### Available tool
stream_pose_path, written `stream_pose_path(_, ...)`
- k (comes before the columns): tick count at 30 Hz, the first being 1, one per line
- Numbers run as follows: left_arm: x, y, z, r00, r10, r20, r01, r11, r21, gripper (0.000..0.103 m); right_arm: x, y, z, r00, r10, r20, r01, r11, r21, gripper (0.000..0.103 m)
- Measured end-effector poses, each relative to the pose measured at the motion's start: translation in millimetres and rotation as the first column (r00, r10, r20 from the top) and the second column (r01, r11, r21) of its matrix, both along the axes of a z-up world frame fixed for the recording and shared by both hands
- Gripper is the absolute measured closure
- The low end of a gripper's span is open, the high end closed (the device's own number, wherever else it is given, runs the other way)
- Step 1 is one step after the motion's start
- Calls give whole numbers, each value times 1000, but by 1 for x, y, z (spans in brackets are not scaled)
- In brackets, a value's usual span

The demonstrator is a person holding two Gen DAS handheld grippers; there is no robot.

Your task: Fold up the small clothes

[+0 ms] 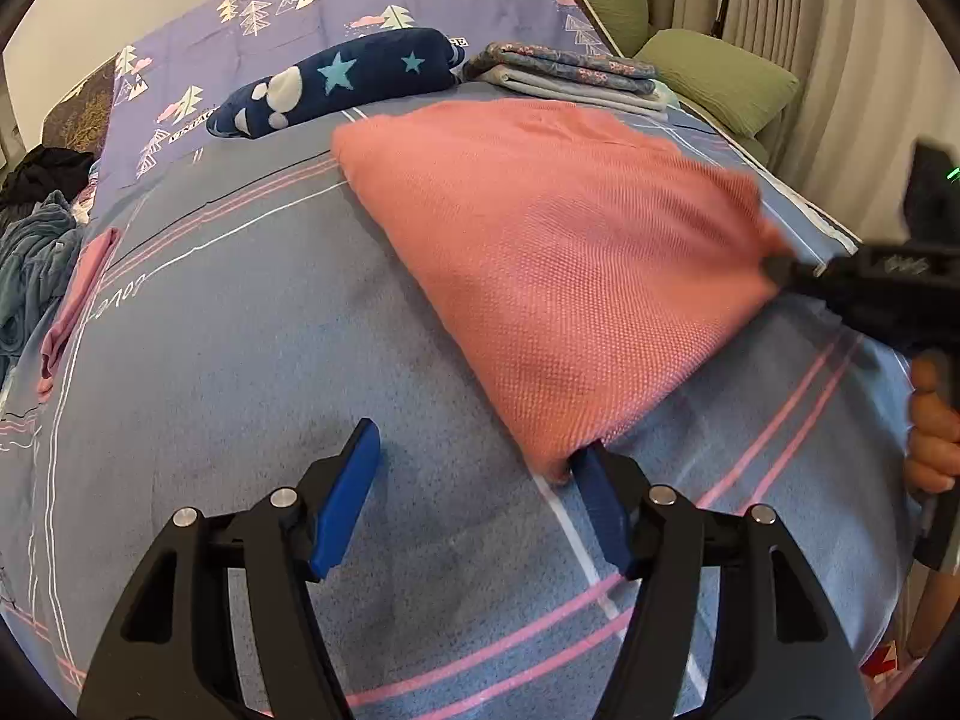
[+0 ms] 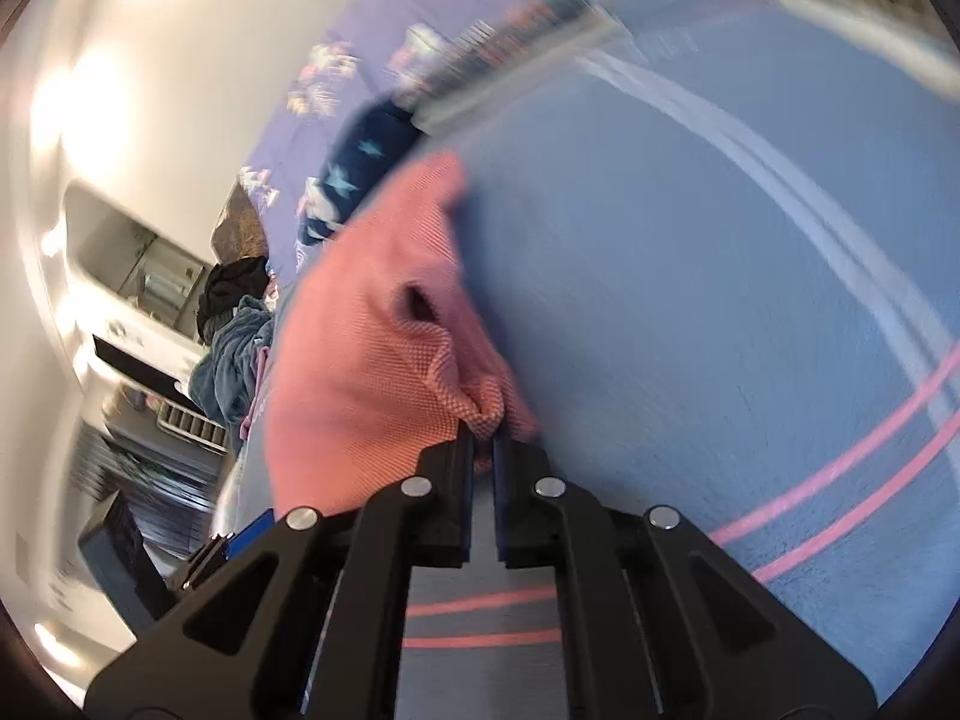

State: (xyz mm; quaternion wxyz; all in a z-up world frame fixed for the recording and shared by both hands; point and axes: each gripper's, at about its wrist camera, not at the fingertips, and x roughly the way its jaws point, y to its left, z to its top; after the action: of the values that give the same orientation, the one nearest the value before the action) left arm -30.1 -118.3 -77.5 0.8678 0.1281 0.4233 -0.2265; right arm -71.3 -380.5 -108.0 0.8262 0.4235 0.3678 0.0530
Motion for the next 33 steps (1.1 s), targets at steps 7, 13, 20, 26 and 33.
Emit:
stream_pose_path(7, 0, 10, 21, 992, -95, -85, 85, 990, -114, 68, -1, 2, 44, 997, 51, 62, -38, 981, -191, 65)
stream_pose_path(13, 24, 8, 55, 987, -141, -74, 112, 946, -304, 78, 40, -23, 71, 991, 98, 96, -79, 979, -186, 56)
stream_pose_path(20, 54, -30, 18, 985, -138, -106, 115, 973, -199, 78, 129, -33, 74, 974, 218, 65, -204, 963, -174, 54)
stream_pose_path(26, 48, -39, 10, 972, -217, -90, 198, 963, -182, 62, 219, -29, 52, 953, 300, -39, -303, 944, -132, 50)
stream_pose_path(33, 58, -25, 13, 960, -222, -172, 164, 940, -298, 61, 267, 2, 42, 910, 404, -89, -413, 897, -154, 98)
